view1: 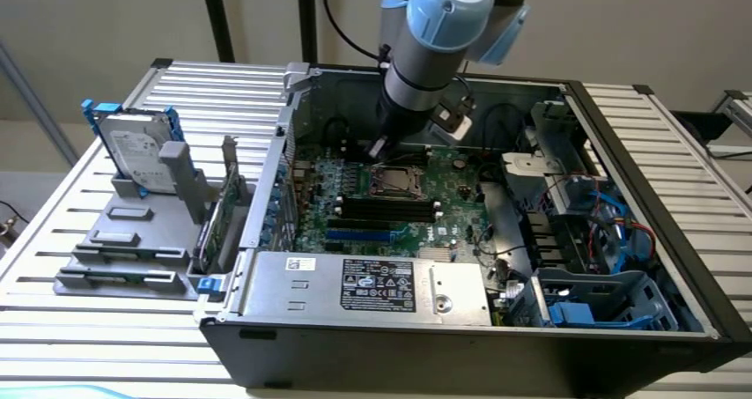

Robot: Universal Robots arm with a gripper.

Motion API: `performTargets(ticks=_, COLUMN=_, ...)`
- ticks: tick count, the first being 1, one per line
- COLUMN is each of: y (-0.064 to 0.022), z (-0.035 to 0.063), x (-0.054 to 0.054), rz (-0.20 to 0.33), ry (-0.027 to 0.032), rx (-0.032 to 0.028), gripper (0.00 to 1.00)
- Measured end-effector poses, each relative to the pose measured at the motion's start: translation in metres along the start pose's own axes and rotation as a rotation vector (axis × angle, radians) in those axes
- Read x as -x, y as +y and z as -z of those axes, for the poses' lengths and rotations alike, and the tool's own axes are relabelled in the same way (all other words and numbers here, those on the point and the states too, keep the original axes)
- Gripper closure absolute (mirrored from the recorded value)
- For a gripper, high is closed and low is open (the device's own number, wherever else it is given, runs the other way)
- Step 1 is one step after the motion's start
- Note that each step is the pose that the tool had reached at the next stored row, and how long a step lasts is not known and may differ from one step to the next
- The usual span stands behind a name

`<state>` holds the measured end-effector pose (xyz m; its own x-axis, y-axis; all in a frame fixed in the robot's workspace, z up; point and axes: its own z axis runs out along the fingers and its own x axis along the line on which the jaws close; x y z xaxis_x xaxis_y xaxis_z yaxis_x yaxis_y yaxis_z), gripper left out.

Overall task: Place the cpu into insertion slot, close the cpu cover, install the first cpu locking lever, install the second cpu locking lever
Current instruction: 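Install the first cpu locking lever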

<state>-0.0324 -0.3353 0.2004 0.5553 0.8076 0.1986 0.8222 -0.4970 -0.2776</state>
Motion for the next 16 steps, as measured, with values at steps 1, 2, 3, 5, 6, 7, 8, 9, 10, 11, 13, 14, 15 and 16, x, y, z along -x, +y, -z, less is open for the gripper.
performTargets(ticks=1, y=0.0009, z=-0.0001, x=-0.0005, rz=0.000, ry=0.0000, rx=-0.0002, gripper=0.89)
performTargets(ticks=2, y=0.0018, z=-0.0002, x=-0.0010, rz=0.000, ry=0.0000, rx=-0.0003, gripper=0.89)
performTargets(ticks=3, y=0.0026, z=-0.0003, x=-0.0015, rz=0.000, ry=-0.0001, rx=-0.0004, gripper=0.89)
performTargets(ticks=5, y=0.0040, z=-0.0005, x=-0.0022, rz=0.000, ry=-0.0002, rx=-0.0005, gripper=0.89)
performTargets(ticks=6, y=0.0047, z=-0.0006, x=-0.0026, rz=0.000, ry=-0.0002, rx=-0.0006, gripper=0.89)
performTargets(ticks=7, y=0.0054, z=-0.0007, x=-0.0031, rz=0.000, ry=-0.0003, rx=-0.0008, gripper=0.89)
performTargets(ticks=8, y=0.0062, z=-0.0007, x=-0.0035, rz=0.000, ry=-0.0006, rx=-0.0010, gripper=0.89)
performTargets(ticks=9, y=0.0071, z=-0.0007, x=-0.0041, rz=-0.001, ry=-0.0008, rx=-0.0013, gripper=0.89)
performTargets(ticks=10, y=0.0079, z=-0.0007, x=-0.0045, rz=-0.001, ry=-0.0009, rx=-0.0015, gripper=0.89)
performTargets(ticks=11, y=0.0086, z=-0.0007, x=-0.0050, rz=-0.001, ry=-0.0012, rx=-0.0019, gripper=0.89)
performTargets(ticks=13, y=0.0098, z=-0.0006, x=-0.0058, rz=-0.001, ry=-0.0018, rx=-0.0026, gripper=0.89)
performTargets(ticks=14, y=0.0103, z=-0.0006, x=-0.0061, rz=-0.001, ry=-0.0021, rx=-0.0029, gripper=0.89)
performTargets(ticks=15, y=0.0106, z=-0.0006, x=-0.0063, rz=-0.001, ry=-0.0025, rx=-0.0031, gripper=0.89)
performTargets(ticks=16, y=0.0108, z=-0.0006, x=-0.0065, rz=-0.002, ry=-0.0029, rx=-0.0032, gripper=0.89)
